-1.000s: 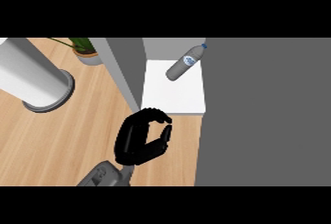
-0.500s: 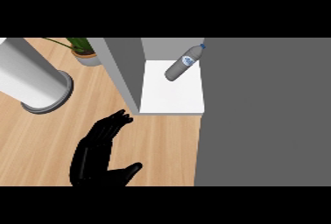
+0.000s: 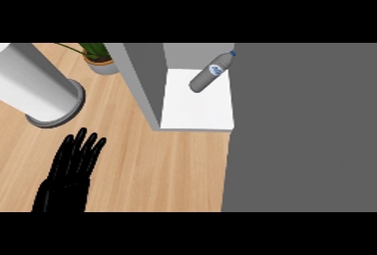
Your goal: Pick up the bottled water, place it into the cabinet and close the cabinet
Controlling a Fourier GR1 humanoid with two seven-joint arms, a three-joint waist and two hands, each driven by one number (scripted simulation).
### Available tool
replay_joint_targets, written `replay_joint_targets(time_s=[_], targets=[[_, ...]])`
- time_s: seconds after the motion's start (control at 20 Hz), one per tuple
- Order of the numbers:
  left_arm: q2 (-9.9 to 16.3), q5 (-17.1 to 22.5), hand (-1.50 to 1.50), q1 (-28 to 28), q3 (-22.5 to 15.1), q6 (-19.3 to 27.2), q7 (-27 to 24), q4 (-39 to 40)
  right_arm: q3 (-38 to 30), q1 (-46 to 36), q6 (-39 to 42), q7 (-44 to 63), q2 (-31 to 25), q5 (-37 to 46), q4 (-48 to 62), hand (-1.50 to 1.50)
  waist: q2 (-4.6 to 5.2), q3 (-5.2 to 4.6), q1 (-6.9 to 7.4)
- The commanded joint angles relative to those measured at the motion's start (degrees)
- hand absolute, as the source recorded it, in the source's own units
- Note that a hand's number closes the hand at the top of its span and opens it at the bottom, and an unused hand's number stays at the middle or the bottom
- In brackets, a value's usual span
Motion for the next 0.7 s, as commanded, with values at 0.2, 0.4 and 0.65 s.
replay_joint_targets(time_s=[0.2,0.4,0.65], targets=[[5.62,4.77,-1.50,6.13,5.22,-5.46,0.06,-3.28,9.18,-6.27,0.51,8.07,-2.57,10.00,-10.66,1.50,-0.15,-0.45,1.93],[7.38,5.80,-1.50,8.76,7.35,-7.28,-0.82,-4.57,14.58,-3.66,-3.51,9.26,-0.54,7.22,-8.27,1.50,0.07,-0.48,2.10],[10.14,7.79,-1.50,9.73,9.51,-10.69,-0.07,-5.99,17.84,-6.37,-6.33,8.94,1.69,2.91,-5.72,1.50,1.21,-0.38,4.94]])
